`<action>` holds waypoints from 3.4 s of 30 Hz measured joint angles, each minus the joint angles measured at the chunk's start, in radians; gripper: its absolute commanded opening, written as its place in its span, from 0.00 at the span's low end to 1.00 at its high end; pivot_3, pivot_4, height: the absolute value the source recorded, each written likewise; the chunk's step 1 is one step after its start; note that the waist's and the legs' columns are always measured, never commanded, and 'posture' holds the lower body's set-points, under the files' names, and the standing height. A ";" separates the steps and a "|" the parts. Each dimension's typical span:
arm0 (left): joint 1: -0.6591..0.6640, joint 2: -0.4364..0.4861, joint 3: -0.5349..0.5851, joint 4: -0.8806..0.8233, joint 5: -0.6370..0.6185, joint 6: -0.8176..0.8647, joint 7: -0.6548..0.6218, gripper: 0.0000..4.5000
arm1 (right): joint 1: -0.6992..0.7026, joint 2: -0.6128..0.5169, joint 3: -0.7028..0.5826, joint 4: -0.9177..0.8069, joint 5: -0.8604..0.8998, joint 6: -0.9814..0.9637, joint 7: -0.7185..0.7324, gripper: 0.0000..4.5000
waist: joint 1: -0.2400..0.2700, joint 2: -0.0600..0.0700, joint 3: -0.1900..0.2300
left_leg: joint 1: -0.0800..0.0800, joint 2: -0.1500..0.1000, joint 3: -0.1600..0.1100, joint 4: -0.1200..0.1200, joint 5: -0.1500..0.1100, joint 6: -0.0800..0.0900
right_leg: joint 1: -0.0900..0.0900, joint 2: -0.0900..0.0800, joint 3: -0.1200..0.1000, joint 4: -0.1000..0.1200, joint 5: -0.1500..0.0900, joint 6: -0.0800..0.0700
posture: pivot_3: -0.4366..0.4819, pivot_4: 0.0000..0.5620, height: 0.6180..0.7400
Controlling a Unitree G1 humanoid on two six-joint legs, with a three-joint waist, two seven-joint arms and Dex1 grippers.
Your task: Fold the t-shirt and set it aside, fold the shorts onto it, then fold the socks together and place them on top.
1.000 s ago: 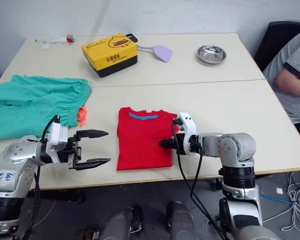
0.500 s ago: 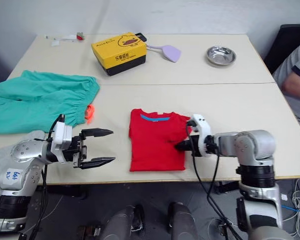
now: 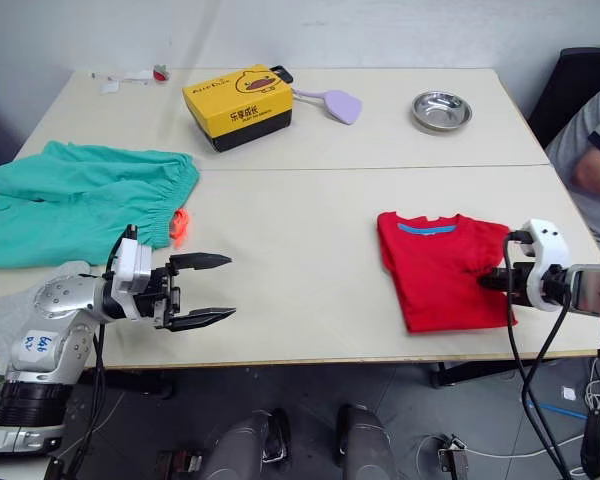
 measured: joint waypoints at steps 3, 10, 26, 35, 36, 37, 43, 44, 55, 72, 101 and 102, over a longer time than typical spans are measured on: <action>-0.018 0.001 0.000 0.005 0.001 -0.002 -0.002 1.00 | -0.034 -0.017 0.049 0.116 -0.069 -0.150 0.071 0.01 | -0.006 0.000 0.000 | 0.000 0.000 0.000 0.000 0.000 0.000 | 0.000 0.000 0.000 0.000 0.000 0.000 | 0.48 0.27 1.00; -0.023 0.002 0.001 0.007 0.004 -0.003 -0.009 1.00 | -0.119 -0.016 0.077 0.338 -0.173 -0.349 0.128 0.01 | -0.011 0.000 0.000 | 0.000 0.000 0.000 0.000 0.003 0.003 | 0.000 0.000 0.000 0.000 0.000 0.001 | 0.48 0.27 1.00; 0.084 0.032 0.078 -0.019 -0.016 0.017 0.017 1.00 | 0.120 -0.150 -0.159 0.188 -0.145 -0.517 0.263 0.99 | -0.012 0.009 0.005 | 0.001 0.001 0.000 0.000 0.002 -0.001 | 0.000 0.001 0.000 0.001 0.000 0.000 | 0.48 0.27 1.00; 0.309 0.039 0.319 -0.051 -0.036 0.043 0.161 1.00 | 0.533 0.110 -0.321 -0.314 0.000 -0.960 0.557 0.99 | -0.008 0.009 0.005 | 0.003 0.001 -0.003 -0.001 0.000 -0.002 | 0.003 0.001 0.000 0.000 0.001 0.000 | 0.48 0.27 1.00; 0.340 0.039 0.355 -0.049 -0.034 0.031 0.176 1.00 | 0.555 0.133 -0.320 -0.338 0.003 -1.002 0.575 0.99 | -0.007 0.009 0.005 | 0.003 0.001 -0.003 -0.001 0.000 -0.001 | 0.003 0.000 0.000 -0.001 0.001 0.001 | 0.48 0.27 1.00; 0.380 0.039 0.394 -0.044 -0.030 0.018 0.192 1.00 | 0.584 0.158 -0.320 -0.373 0.011 -1.035 0.590 0.99 | -0.007 0.009 0.005 | 0.003 0.001 -0.003 -0.001 -0.001 0.001 | 0.004 0.000 0.000 -0.001 0.001 0.001 | 0.48 0.27 1.00; 0.583 0.004 0.592 0.054 -0.020 -0.034 0.286 1.00 | 0.672 0.264 -0.294 -0.360 -0.004 -1.256 0.648 0.99 | -0.011 0.007 0.004 | 0.008 0.001 -0.003 -0.002 -0.007 0.006 | 0.009 -0.001 0.000 -0.006 0.000 0.000 | 0.48 0.27 1.00; 0.601 -0.005 0.612 0.064 -0.020 -0.038 0.296 1.00 | 0.674 0.274 -0.290 -0.348 -0.008 -1.285 0.653 0.99 | -0.011 0.007 0.004 | 0.009 0.001 -0.003 -0.004 -0.007 0.006 | 0.009 -0.001 0.000 -0.007 0.000 -0.001 | 0.48 0.27 1.00; 0.615 0.003 0.648 -0.016 -0.091 0.040 0.336 1.00 | 0.592 0.324 -0.161 -0.428 0.050 -1.288 0.622 0.99 | -0.010 0.007 0.004 | 0.012 0.001 -0.003 -0.009 -0.008 0.005 | 0.010 -0.001 0.001 -0.010 -0.002 -0.005 | 0.48 0.27 1.00; -0.064 0.312 0.146 0.461 0.235 0.119 0.337 1.00 | 0.425 0.391 -0.031 -0.646 0.122 -1.104 0.388 0.99 | -0.011 0.006 0.004 | 0.009 -0.002 -0.009 -0.009 -0.005 0.002 | 0.011 -0.002 -0.008 -0.005 -0.001 -0.003 | 0.48 0.27 1.00; -0.692 -0.073 -0.105 0.734 0.366 -0.156 0.076 0.01 | 0.570 0.315 -0.168 -0.655 0.103 -1.107 0.363 1.00 | 0.024 0.000 0.006 | -0.001 -0.010 -0.019 0.004 0.010 0.011 | 0.012 -0.010 -0.022 0.001 0.003 0.004 | 0.48 0.27 1.00; -0.692 -0.115 -0.127 0.690 0.360 -0.126 0.070 0.01 | 0.568 0.309 -0.168 -0.651 0.101 -1.107 0.363 1.00 | 0.026 0.000 0.006 | -0.001 -0.010 -0.019 0.006 0.010 0.011 | 0.012 -0.010 -0.022 0.001 0.003 0.004 | 0.48 0.27 1.00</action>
